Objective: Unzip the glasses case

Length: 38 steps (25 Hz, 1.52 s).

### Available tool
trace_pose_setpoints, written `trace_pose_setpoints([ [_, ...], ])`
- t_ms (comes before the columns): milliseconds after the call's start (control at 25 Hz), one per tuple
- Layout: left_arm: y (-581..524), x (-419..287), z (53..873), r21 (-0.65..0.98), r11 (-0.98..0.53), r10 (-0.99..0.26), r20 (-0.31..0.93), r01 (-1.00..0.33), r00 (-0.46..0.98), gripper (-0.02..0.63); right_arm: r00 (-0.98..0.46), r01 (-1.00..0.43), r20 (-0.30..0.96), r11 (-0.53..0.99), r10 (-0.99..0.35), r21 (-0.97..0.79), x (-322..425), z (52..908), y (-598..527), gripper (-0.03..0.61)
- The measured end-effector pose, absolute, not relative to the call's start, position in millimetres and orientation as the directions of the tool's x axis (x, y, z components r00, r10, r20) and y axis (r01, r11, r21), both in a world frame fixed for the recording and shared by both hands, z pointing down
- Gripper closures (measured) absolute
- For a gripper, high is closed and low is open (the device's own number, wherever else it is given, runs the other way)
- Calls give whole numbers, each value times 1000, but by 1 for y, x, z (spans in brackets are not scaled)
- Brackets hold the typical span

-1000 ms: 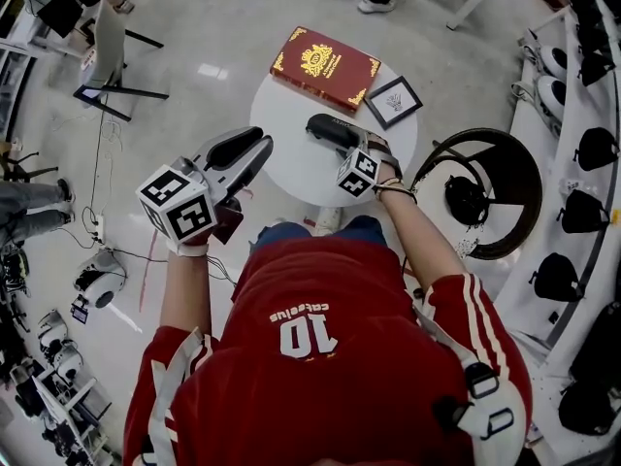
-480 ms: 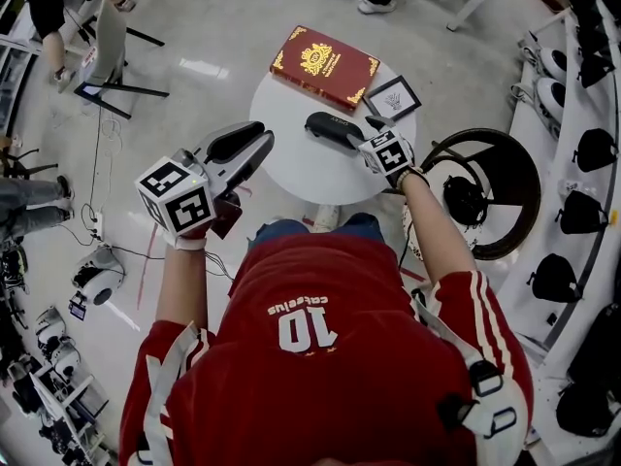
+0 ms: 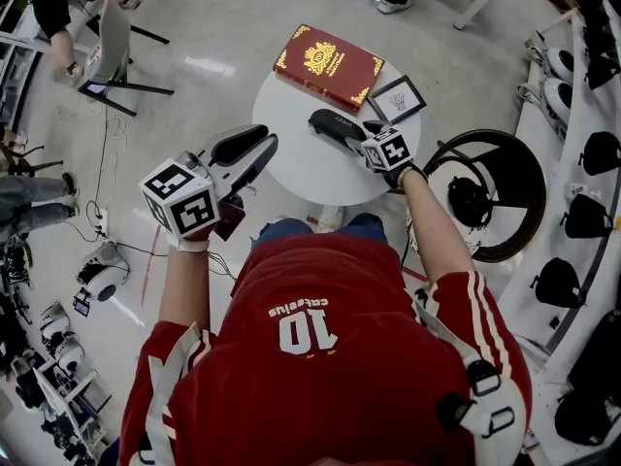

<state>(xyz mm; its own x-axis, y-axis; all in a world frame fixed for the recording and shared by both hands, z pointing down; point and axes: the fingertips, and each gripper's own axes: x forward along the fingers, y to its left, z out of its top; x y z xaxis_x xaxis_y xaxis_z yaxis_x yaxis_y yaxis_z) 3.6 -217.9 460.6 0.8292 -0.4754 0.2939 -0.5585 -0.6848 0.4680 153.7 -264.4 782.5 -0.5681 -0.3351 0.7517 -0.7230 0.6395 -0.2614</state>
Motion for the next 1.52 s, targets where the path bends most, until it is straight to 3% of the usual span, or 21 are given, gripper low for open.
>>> trace_pose_setpoints([
  [200,-219,10,460,473,-689,-466,290,-549,836,512,-581,-716,752,634,-312,-291,142,791,-262,327],
  [880,-227,-11,449,467,-690,-484,268,-552,833,512,-513,-775,750,601,-418,-195,143,769,-271,327],
  [1520,-239,-62,387,344,-765,-533,138,-545,835,512,-358,-922,478,386,-802,-42,169,529,-226,328],
])
